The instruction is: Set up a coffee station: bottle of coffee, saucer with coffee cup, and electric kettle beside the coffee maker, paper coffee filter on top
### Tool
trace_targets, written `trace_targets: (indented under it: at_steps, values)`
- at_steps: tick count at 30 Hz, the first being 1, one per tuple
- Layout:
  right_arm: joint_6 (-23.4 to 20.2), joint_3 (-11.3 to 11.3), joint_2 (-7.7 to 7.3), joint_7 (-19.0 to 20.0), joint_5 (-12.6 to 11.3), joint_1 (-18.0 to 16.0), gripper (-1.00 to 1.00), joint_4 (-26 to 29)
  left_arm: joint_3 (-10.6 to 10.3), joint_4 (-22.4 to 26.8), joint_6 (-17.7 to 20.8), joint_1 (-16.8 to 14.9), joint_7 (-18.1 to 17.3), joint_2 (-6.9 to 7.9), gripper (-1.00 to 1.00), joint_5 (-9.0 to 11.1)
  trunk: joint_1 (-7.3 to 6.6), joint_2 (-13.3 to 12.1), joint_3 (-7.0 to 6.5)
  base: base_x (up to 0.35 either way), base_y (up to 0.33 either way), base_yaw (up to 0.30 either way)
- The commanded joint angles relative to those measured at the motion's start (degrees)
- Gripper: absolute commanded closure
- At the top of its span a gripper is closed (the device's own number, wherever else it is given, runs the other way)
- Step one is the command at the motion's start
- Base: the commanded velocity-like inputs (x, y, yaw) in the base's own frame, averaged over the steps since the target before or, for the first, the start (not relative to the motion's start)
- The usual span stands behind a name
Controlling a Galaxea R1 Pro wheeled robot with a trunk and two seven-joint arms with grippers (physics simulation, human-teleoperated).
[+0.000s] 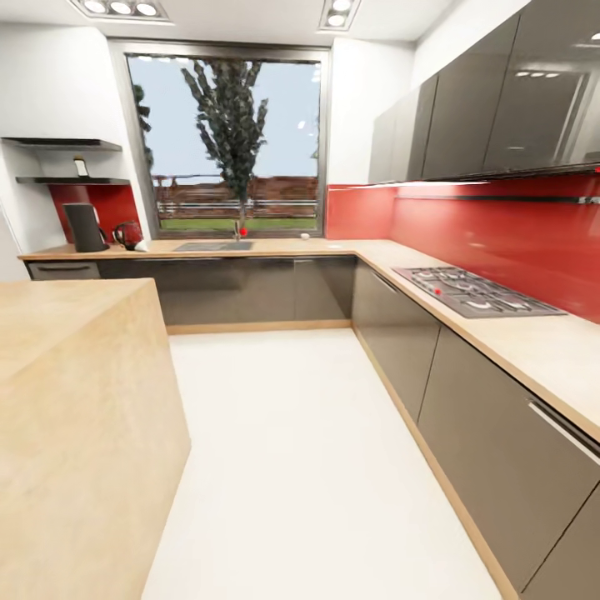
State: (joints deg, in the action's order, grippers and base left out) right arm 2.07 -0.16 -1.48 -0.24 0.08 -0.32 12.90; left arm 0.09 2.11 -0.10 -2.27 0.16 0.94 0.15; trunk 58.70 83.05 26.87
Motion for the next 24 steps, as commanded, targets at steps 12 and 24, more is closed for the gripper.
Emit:
trace_targets:
  at_steps: [12,24]
  values:
    - [1.0,-0.26,-1.76,-0.11,-0.16,-0.06,-1.0,16.52,-0.13,14.79,0.38,-4.17,-0.01,0.01,-1.0,-0.06,0.03,0.02,0.06,0.334,0.0,0.0]
    - [5.58,-0.46,-2.69,-0.11,-0.07,-0.14,-1.0,20.42,0.01,15.85,-0.24,-12.65,-0.07,0.23,-1.0,-0.06,0.03,0.02,0.06,0.335,0.0,0.0]
